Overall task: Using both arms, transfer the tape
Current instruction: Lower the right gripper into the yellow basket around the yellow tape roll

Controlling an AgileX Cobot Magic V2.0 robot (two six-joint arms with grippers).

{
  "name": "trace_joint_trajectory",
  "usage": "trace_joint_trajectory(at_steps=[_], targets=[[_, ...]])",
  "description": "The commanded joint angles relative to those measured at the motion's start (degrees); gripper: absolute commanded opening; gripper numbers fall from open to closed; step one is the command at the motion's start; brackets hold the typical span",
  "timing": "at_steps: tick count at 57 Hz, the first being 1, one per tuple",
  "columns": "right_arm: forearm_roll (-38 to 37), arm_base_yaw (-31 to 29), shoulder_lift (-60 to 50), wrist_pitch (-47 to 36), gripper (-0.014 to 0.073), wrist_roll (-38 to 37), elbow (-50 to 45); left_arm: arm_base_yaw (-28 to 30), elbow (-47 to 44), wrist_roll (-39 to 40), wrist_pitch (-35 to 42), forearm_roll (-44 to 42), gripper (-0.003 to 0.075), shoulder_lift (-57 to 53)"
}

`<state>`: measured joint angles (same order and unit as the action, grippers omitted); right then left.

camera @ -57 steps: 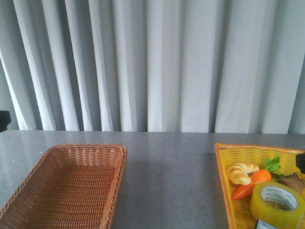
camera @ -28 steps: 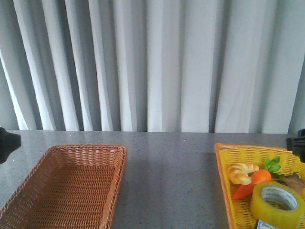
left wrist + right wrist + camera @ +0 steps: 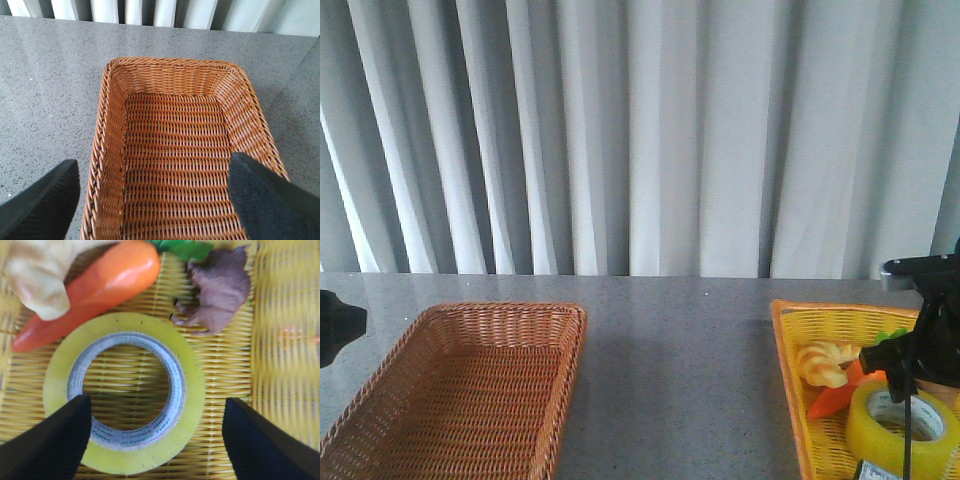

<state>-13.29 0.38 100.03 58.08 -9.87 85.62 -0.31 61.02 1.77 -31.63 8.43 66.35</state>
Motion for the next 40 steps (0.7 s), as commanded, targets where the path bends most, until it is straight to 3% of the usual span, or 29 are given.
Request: trace_joint_trajectory(at_steps=[1, 15, 26, 40], targets=[[-1.32, -0.08, -1.18, -0.74, 0.0526, 1.0, 2.07, -0.39, 1.87, -0.09, 3.7, 0.37, 0.0591, -1.04], [0.42, -3.2, -0.84, -1.55, 0.0526, 2.32, 2.07, -0.39, 1.64, -0.09, 3.56, 0.46, 0.0591, -1.04], [9.55, -8.87, -0.84, -2.34, 0.0526, 8.64, 2.07, -0.39, -2.63, -0.04, 7.89, 0.46, 0.0591, -1.04], [12.4, -9.18, 0.71, -3.33, 0.0526, 10.76, 2.07, -0.39, -6.39, -0.04, 12.4, 0.46, 0.0591, -1.1]])
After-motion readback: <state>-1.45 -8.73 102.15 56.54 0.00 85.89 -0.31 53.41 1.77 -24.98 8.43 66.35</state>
